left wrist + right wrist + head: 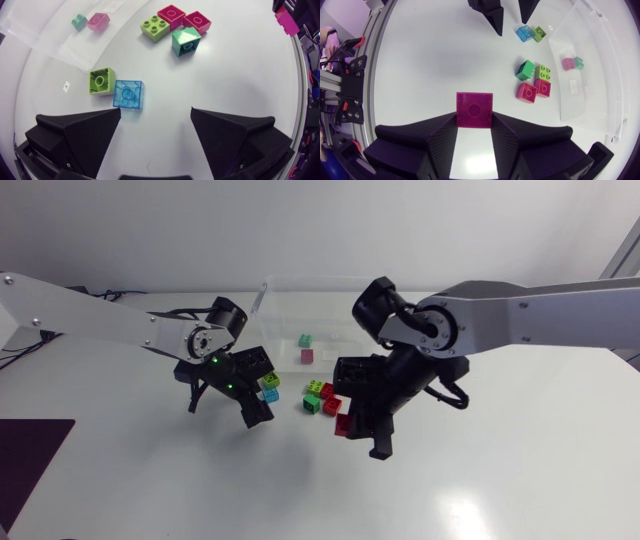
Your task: Place the duplo bricks in the container
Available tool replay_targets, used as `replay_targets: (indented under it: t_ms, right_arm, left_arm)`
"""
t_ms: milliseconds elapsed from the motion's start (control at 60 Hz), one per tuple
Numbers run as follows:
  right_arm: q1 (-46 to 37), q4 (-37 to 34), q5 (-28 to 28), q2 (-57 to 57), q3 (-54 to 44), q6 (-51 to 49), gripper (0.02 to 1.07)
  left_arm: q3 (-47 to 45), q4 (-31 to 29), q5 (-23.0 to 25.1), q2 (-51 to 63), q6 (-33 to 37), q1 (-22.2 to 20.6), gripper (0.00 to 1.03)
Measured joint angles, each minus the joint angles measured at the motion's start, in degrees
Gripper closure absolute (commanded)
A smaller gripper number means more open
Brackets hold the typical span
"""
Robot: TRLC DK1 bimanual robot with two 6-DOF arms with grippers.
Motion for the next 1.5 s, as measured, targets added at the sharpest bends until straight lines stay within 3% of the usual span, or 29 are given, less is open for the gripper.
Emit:
replay_targets:
  t_ms: [517,967,1067,1183,1317,1500]
  right_arm:
    - [0.7,-7.5,-1.1,-11.5,1.7,3.4,0.82]
    - [1.6,-8.0,-1.1,-13.4,3.7,5.0,0.82]
    - [1.5,-8.2,-1.1,-13.6,4.2,5.4,0.82]
    - [0.6,-8.2,-1.2,-13.6,6.7,6.6,0.82]
    - [-1.7,-5.4,-1.1,-13.4,11.3,9.2,0.82]
    - [-5.8,0.1,-1.1,-10.7,17.5,13.4,0.82]
  left_arm:
    - [4.4,1.8,0.8,4.4,-0.2,1.2,0.07]
    - [6.7,2.2,1.6,8.1,-0.4,1.7,0.09]
    - [7.1,2.3,1.7,8.5,-0.4,1.9,0.25]
    - [7.5,2.4,1.7,8.8,-0.4,1.9,0.62]
    - [7.6,1.2,2.1,8.9,-0.4,1.7,0.70]
    - [7.8,-0.5,2.1,8.9,-0.4,1.4,0.72]
